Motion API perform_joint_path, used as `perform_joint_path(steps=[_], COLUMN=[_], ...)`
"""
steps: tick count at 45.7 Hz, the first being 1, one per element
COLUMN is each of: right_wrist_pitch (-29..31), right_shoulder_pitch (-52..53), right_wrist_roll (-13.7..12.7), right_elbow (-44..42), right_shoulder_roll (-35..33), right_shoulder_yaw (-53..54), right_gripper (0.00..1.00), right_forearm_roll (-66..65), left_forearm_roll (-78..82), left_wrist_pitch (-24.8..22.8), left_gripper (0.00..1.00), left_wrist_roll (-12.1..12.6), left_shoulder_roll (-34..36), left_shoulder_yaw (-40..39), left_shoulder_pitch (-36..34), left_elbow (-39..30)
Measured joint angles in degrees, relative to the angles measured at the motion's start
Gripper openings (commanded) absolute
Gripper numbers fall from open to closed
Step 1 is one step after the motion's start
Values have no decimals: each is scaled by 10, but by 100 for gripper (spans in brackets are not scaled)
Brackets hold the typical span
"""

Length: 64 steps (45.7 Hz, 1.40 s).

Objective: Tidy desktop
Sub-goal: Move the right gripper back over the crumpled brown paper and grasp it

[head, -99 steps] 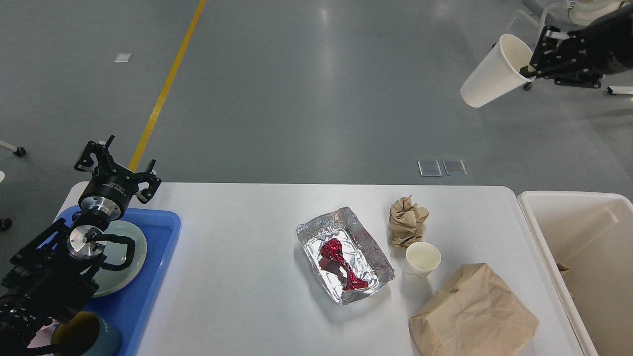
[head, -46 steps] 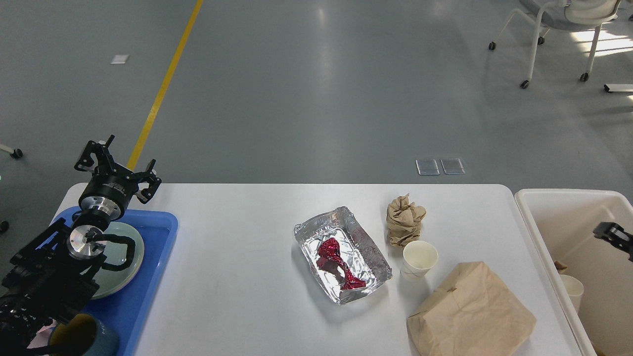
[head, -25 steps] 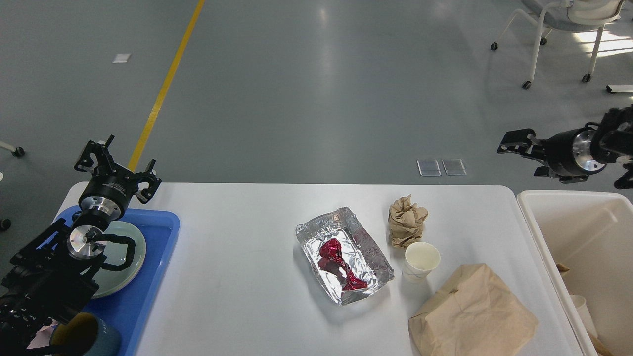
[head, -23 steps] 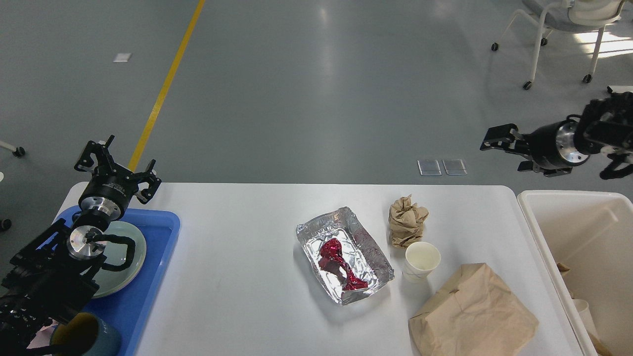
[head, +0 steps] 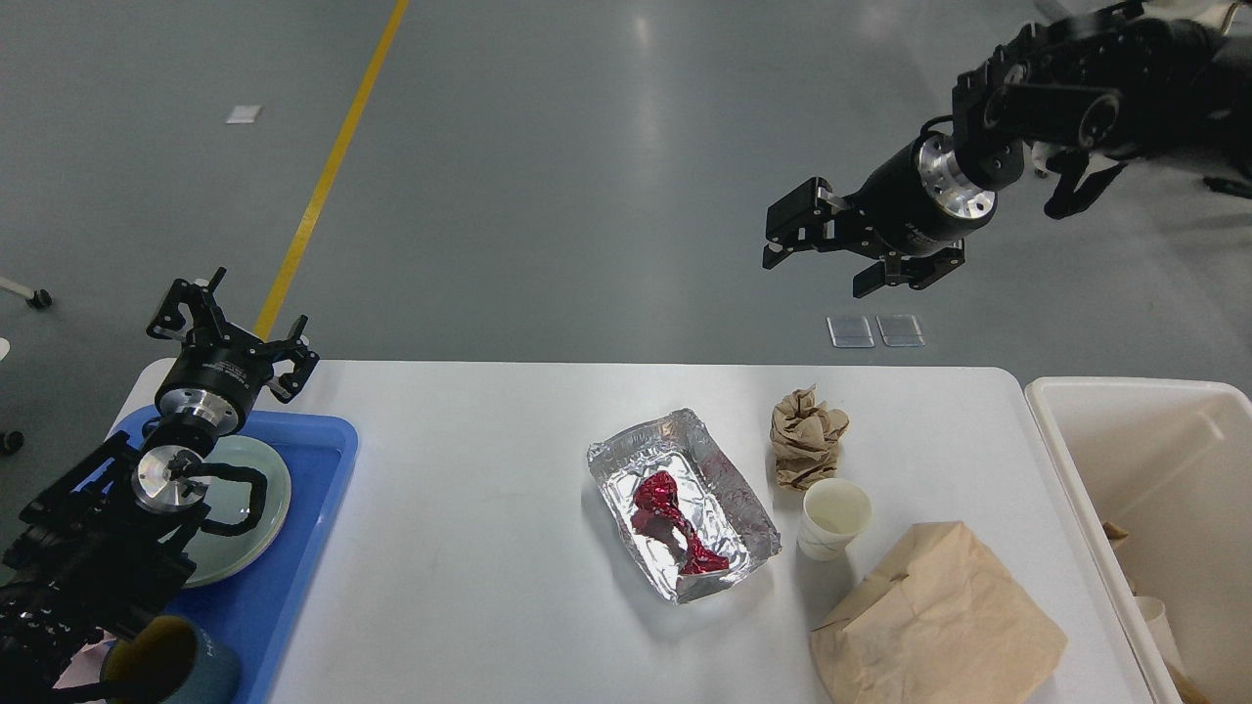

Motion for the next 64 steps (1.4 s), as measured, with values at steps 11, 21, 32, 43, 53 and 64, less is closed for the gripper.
perform_joint_path(steps=[11, 21, 32, 43, 53, 64], right_wrist_pitch=[74, 79, -7, -72, -147, -181], right_shoulder_pitch=[141, 124, -32, -191, -325, -396], right_wrist_roll=[0, 0, -1, -1, -1, -1], right_elbow=[115, 111, 27, -80, -168, -214], right_shoulder_roll=[3, 10, 31, 30, 30, 29], right_shoulder_yaw=[-3, 6, 6, 7, 6, 7], right_gripper=[100, 100, 100, 100, 100, 100], right_forearm_roll=[-1, -2, -3, -4, -3, -3], left_forearm_roll=[0, 0, 0, 0, 0, 0], left_wrist_pitch=[0, 0, 0, 0, 0, 0], left_gripper=[97, 97, 97, 97, 97, 97], left_wrist_roll=[0, 0, 0, 0, 0, 0], left_shoulder_roll=[0, 0, 0, 0, 0, 0], left_shoulder_yaw=[0, 0, 0, 0, 0, 0], left_shoulder_pitch=[0, 0, 0, 0, 0, 0], left_elbow=[0, 0, 0, 0, 0, 0])
